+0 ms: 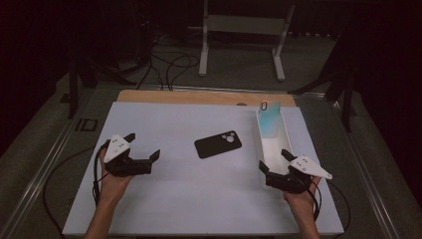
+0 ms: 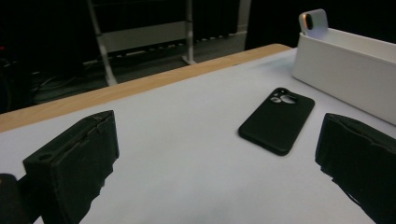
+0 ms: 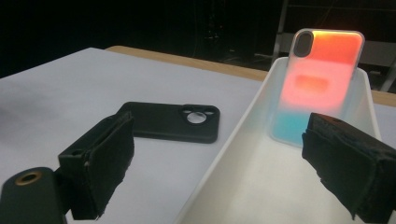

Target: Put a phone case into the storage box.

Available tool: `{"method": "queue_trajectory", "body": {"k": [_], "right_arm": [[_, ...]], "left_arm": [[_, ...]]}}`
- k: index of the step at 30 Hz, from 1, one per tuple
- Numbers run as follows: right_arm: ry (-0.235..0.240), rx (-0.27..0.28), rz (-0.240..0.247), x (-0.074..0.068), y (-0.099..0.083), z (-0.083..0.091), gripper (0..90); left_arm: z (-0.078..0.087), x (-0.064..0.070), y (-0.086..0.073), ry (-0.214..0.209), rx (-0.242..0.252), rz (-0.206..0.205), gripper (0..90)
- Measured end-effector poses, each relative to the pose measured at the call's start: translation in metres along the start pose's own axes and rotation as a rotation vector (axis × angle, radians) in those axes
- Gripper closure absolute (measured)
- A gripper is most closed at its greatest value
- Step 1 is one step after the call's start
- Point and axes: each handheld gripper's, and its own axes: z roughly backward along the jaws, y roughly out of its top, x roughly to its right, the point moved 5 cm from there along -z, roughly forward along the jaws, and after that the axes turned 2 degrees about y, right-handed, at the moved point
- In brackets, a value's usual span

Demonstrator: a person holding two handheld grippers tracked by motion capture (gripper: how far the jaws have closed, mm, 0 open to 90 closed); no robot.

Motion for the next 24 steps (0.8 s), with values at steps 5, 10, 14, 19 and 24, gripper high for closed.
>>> {"method": "queue_trajectory", "body": {"k": [5,10,14,19,24], "right_arm": [[0.000,-0.003,0.003,0.000,0.000,0.000,9.3],[0.001,0.001,0.003,0.001,0.000,0.001,9.3],[0.003,0.006,0.005,0.002,0.003,0.001,9.3],[0.009,0.012,0.004,0.002,0.005,0.002,9.3],[0.013,-0.001,0.002,0.004,0.002,0.002,9.3]], "left_arm": [[-0.018,0.007,0.007,-0.029,-0.018,-0.025,0.2],[-0.038,0.015,0.016,-0.077,-0.025,-0.022,0.2],[-0.051,0.019,0.022,-0.136,-0.021,0.001,0.2],[-0.068,0.023,0.027,-0.165,-0.025,-0.013,0.2],[-0.085,0.026,0.030,-0.171,-0.035,-0.035,0.2]]}}
